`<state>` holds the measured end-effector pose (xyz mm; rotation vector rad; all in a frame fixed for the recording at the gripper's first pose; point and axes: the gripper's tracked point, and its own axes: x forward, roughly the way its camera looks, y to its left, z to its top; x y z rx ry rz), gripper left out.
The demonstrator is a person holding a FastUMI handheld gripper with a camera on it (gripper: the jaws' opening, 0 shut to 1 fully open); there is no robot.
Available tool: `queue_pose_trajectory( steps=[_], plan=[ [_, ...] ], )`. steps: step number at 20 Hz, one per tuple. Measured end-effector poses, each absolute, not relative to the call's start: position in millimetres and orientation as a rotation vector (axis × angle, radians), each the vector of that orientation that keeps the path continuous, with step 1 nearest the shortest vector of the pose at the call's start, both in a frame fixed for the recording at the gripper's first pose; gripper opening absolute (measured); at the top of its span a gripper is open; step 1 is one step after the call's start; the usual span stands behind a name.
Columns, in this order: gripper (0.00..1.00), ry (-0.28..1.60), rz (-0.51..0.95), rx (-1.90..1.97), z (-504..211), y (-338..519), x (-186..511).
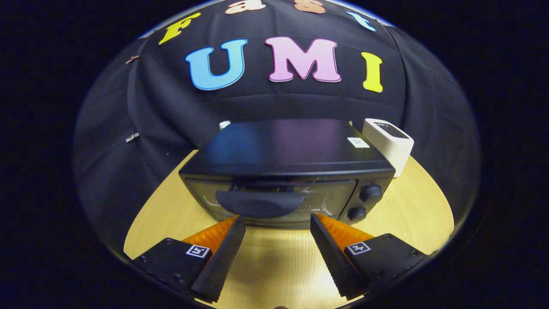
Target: Open the toaster oven, put the food inside, and close the toaster oven door.
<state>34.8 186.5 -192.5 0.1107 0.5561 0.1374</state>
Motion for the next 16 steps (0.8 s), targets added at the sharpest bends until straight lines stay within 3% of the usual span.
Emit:
queue_pose_trajectory(
  steps=[5, 16],
  plan=[
    [0.99, 0.446, 0.145, 0.119, -142.8, 154.1, 33.9],
    [0.98, 0.119, 0.017, 0.128, 5.2, 1.8, 22.0]
  ],
)
